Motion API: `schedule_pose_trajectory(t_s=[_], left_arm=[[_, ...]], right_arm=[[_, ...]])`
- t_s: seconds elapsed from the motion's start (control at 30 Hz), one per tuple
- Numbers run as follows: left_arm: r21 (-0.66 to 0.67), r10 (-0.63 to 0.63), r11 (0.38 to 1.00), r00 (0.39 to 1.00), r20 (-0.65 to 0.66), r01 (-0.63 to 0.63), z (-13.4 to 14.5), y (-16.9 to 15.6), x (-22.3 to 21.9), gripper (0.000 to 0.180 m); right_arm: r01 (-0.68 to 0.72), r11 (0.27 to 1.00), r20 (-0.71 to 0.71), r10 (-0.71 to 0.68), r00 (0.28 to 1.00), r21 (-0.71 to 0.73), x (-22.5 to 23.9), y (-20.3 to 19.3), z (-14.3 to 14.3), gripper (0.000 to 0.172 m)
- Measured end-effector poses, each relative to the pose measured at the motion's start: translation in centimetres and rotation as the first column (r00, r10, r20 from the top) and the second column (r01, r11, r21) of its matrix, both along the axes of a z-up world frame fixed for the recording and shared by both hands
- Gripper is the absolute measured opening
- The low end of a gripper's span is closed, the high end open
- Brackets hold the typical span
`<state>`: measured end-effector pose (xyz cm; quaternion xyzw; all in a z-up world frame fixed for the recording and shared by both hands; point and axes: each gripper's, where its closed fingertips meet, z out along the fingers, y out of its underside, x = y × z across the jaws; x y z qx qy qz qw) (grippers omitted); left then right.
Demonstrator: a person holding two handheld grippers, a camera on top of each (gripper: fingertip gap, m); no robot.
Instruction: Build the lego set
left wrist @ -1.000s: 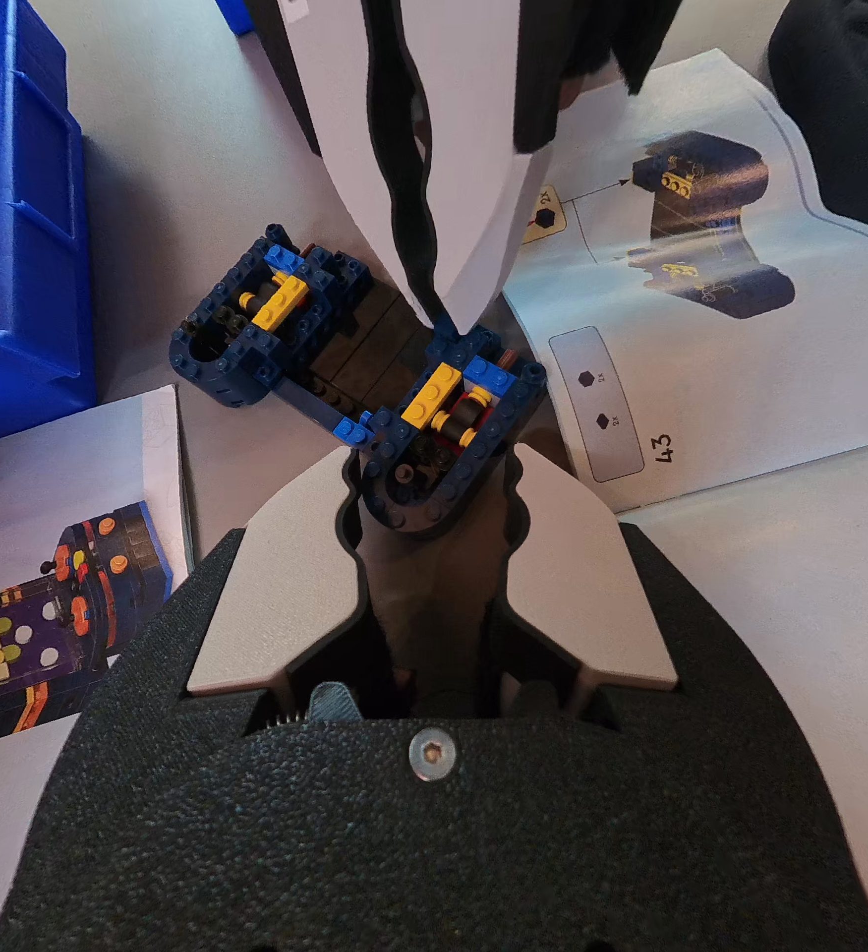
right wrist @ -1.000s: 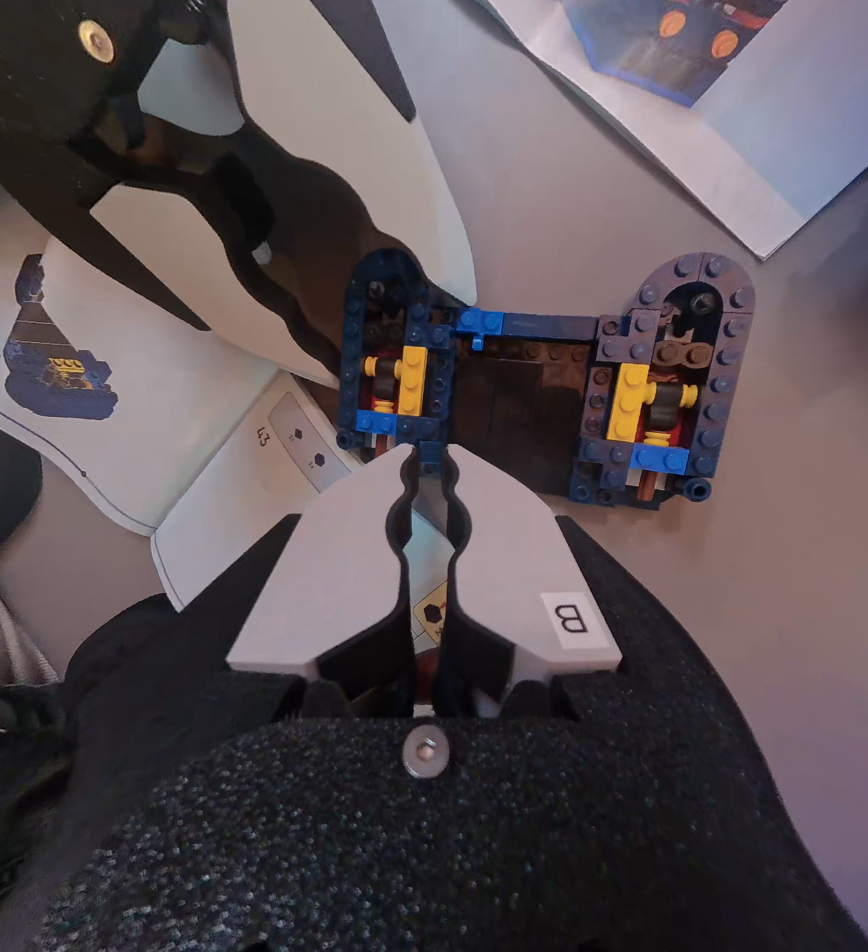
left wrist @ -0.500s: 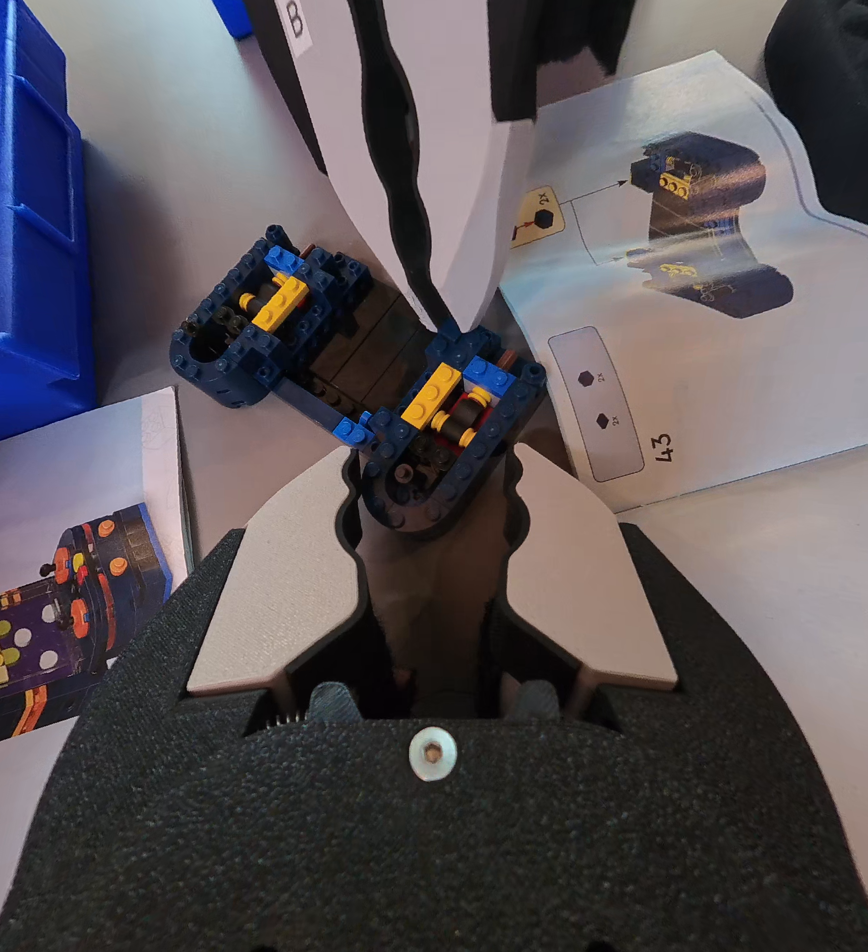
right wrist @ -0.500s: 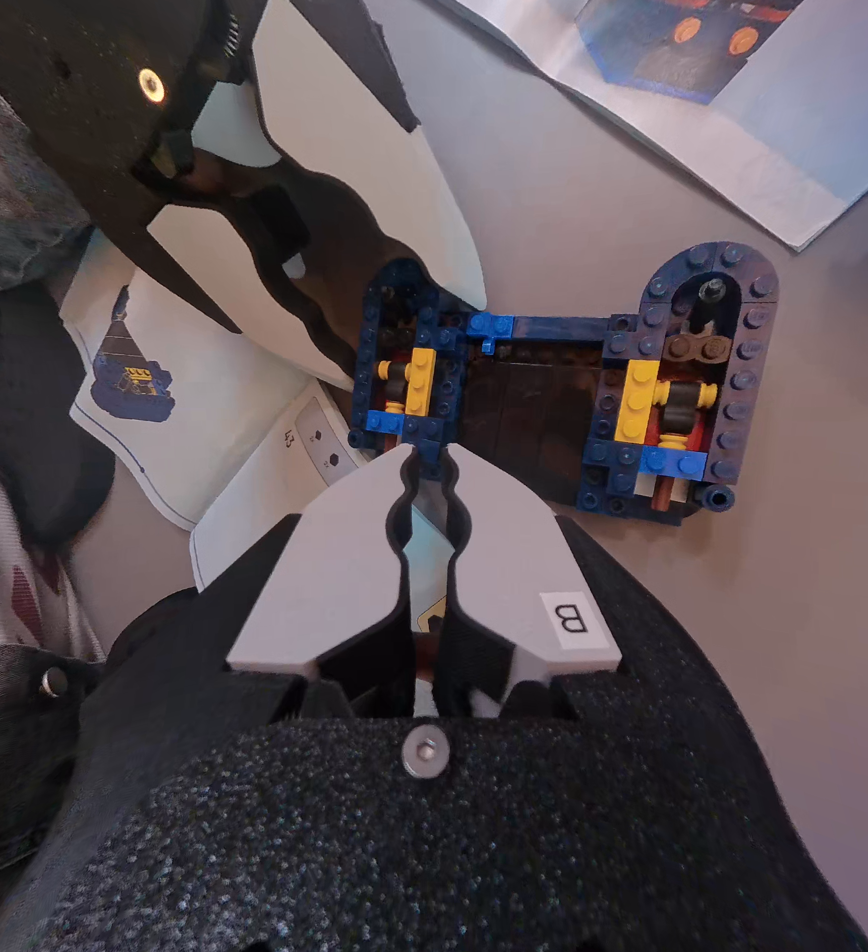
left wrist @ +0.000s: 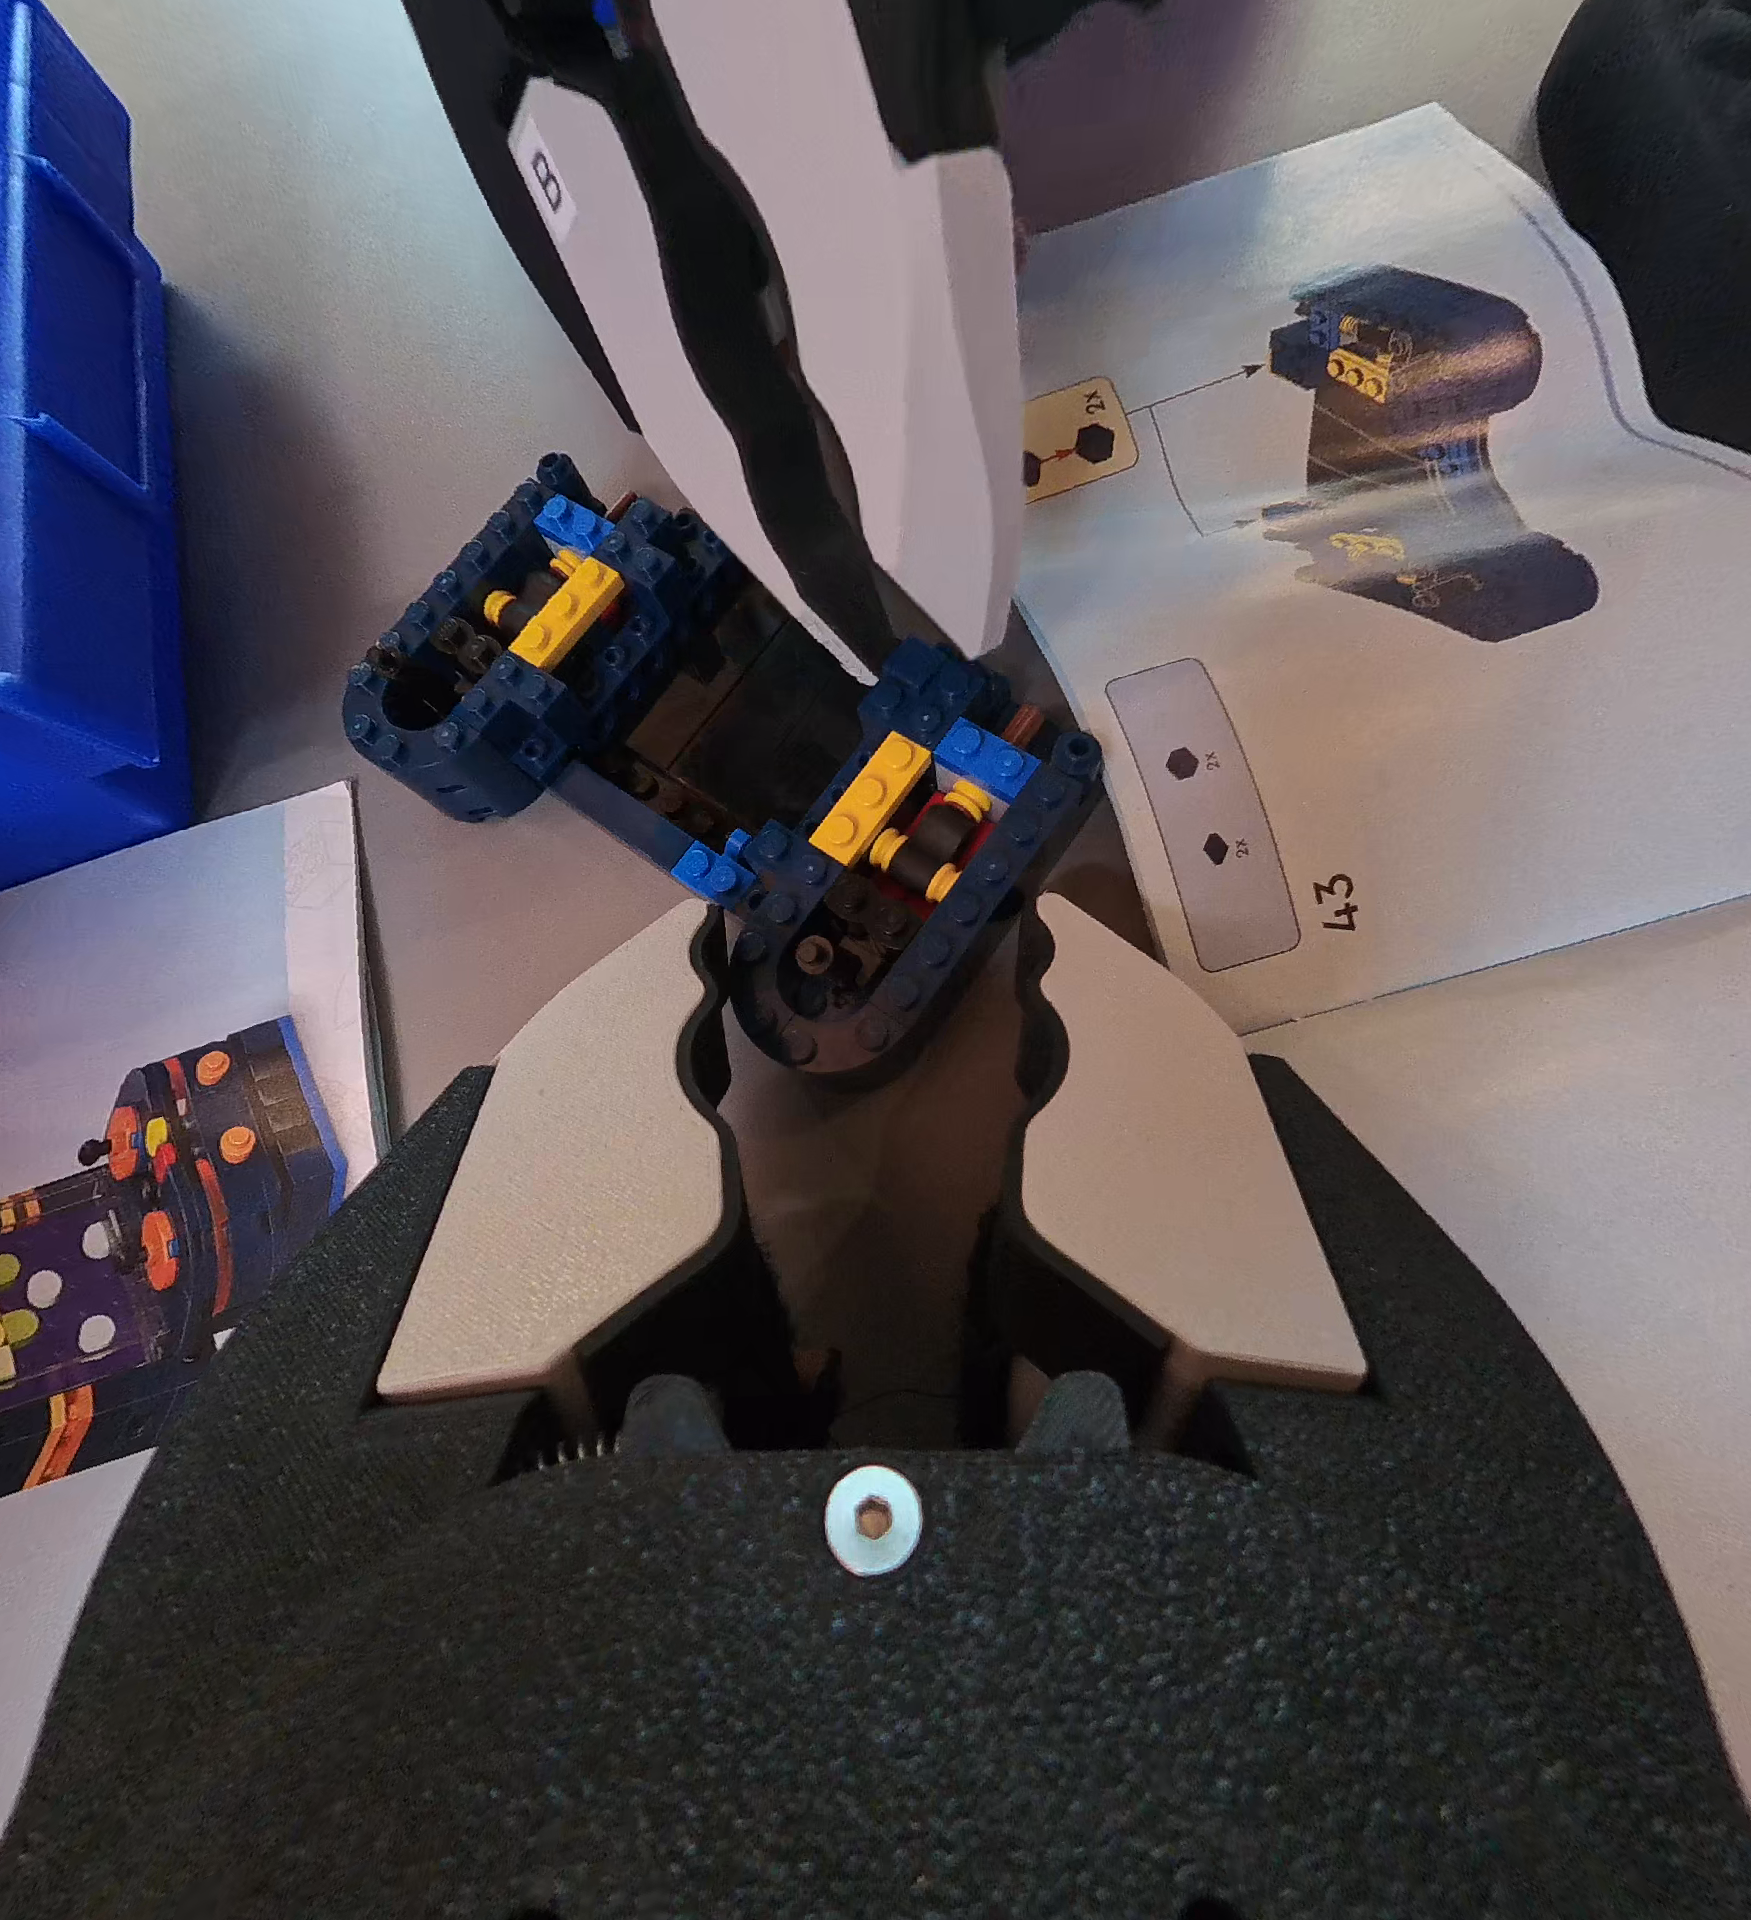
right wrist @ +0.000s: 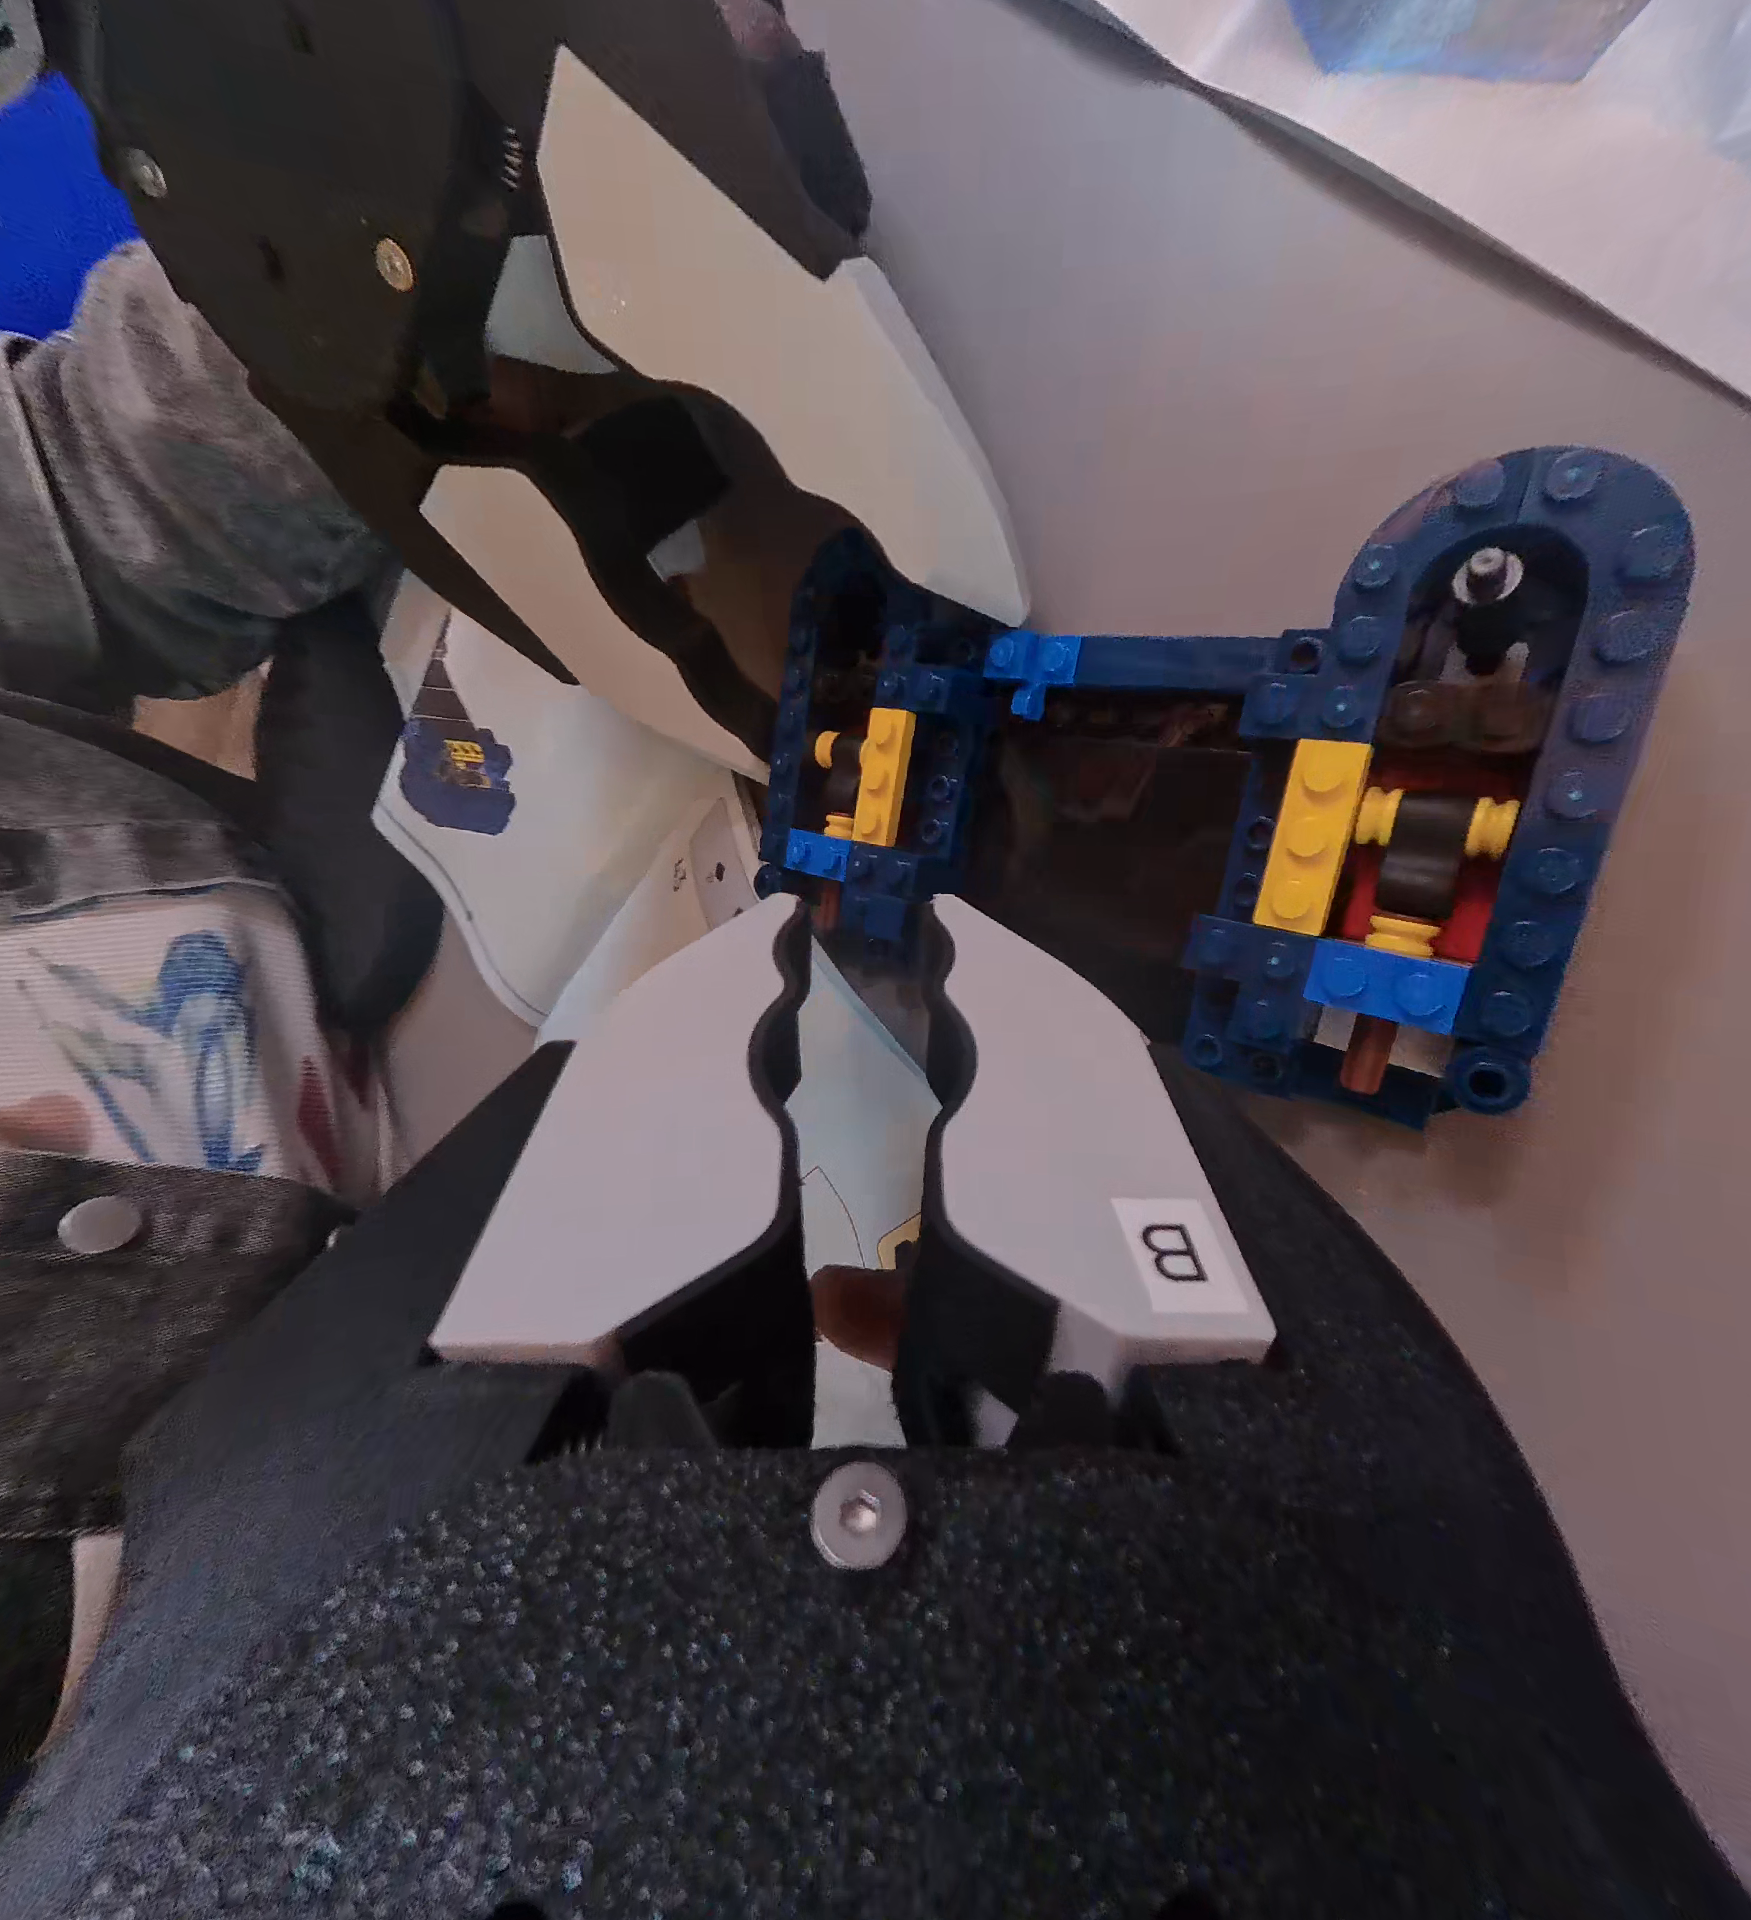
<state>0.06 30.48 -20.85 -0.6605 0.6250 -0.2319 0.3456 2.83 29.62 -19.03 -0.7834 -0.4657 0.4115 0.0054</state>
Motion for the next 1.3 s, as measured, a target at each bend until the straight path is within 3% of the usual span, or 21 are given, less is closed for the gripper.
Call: schedule_pose_trajectory(t_s=[0.13, 0.37, 0.87, 1.1, 1.3], left_arm=[[0.000, -0.001, 1.000, 1.000, 0.000, 0.001, 0.00, 0.01, 0.01, 0.053], [-0.001, -0.003, 1.000, 1.000, 0.001, 0.003, 0.01, -0.01, 0.01, 0.053], [-0.003, -0.016, 1.000, 1.000, 0.004, 0.016, 0.03, -0.17, 0.00, 0.053], [0.000, -0.012, 1.000, 1.000, 0.004, 0.012, 0.04, -0.09, 0.00, 0.053], [0.001, -0.011, 1.000, 1.000, 0.005, 0.011, 0.05, -0.07, 0.01, 0.053]], right_arm=[[0.015, 0.999, -0.006, -0.015, 1.000, -0.049, 0.09, 0.41, -0.29, 0.007], [0.024, 0.998, -0.008, -0.024, 1.000, -0.066, 0.06, 0.37, -0.36, 0.007], [0.042, 0.975, 0.040, -0.052, 0.998, 0.219, -0.16, 0.41, -0.46, 0.007], [0.088, 0.995, -0.069, -0.085, 0.994, 0.049, 0.11, 0.24, -0.30, 0.011], [0.095, 0.995, -0.099, -0.092, 0.991, 0.028, 0.20, 0.35, -0.30, 0.006]])
